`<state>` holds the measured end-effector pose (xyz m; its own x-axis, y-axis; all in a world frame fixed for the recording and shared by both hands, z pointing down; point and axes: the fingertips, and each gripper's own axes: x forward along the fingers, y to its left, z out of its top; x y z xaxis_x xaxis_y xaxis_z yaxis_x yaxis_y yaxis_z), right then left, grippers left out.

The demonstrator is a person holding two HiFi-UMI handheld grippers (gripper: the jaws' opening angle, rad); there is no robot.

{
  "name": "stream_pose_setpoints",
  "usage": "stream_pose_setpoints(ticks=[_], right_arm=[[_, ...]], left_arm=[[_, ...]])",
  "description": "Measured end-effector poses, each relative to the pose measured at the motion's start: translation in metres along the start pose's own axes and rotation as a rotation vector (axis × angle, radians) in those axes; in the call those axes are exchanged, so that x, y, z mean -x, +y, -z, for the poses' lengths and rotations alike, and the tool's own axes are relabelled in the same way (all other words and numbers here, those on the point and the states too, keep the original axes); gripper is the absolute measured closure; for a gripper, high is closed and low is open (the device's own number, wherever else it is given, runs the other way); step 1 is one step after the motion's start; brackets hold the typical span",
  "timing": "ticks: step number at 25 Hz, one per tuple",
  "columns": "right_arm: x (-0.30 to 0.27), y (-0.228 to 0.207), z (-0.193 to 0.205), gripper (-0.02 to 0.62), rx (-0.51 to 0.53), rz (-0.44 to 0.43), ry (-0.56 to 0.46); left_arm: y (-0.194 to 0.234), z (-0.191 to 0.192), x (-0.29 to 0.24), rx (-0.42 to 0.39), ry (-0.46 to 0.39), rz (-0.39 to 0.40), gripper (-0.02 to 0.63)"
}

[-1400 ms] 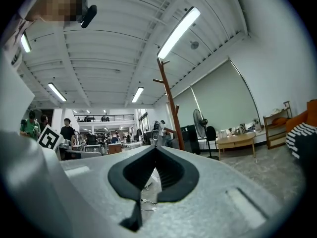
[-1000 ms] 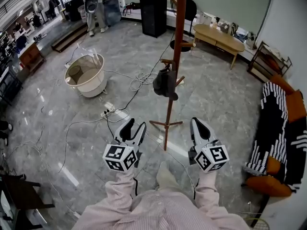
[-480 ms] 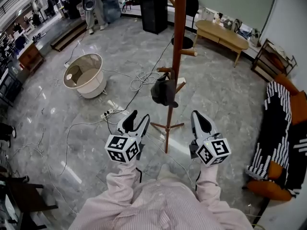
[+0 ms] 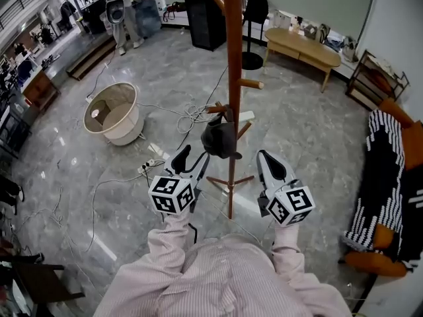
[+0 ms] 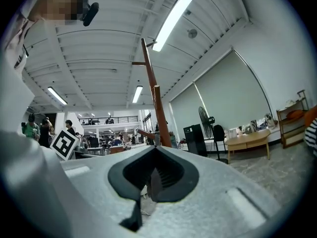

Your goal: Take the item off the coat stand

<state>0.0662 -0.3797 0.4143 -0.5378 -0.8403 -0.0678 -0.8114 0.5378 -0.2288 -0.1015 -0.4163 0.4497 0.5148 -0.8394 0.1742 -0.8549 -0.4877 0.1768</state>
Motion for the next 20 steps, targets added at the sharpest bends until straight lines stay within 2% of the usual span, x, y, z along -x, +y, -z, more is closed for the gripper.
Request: stream_pose_setpoints(ticks=[8, 20], right_arm=[[-0.013, -0.003, 0.003, 0.591, 0.007, 0.016, 0.010], [-0.013, -0.013, 0.018, 0.591, -0.052, 0.117, 0.013]], left_arm=[[0.011, -0.004, -0.048, -0.029, 0.047, 0.056, 0.370], [0.016, 0.014, -0.093, -0.063, 0.171, 0.169, 0.370]])
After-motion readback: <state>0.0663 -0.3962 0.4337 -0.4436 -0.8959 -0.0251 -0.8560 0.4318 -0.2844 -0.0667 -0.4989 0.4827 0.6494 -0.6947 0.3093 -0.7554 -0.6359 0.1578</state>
